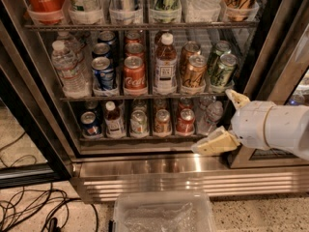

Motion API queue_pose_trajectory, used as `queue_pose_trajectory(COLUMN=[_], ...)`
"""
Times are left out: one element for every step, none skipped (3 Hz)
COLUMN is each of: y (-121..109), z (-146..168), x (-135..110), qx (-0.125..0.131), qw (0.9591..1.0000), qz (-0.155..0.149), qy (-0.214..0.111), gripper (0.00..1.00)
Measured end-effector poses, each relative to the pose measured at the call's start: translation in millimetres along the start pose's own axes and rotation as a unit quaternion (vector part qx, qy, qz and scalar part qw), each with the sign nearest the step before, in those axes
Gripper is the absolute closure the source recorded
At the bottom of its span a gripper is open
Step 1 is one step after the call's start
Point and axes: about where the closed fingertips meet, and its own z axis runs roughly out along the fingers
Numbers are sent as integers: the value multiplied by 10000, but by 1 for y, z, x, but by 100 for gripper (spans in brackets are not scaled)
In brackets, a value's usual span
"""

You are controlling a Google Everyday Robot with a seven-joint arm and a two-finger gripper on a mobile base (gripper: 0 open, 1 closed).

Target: Pick orange can from middle shelf of fridge

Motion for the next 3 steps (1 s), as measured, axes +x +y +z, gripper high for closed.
queue_pose_trajectory(y=[-19,-45,-65], z=[18,29,36], x=[-4,-9,-14], qx=[577,1210,1806], qw=[9975,9898,9774], qz=[270,547,896], qy=[-302,-524,-642], gripper=[0,0,0])
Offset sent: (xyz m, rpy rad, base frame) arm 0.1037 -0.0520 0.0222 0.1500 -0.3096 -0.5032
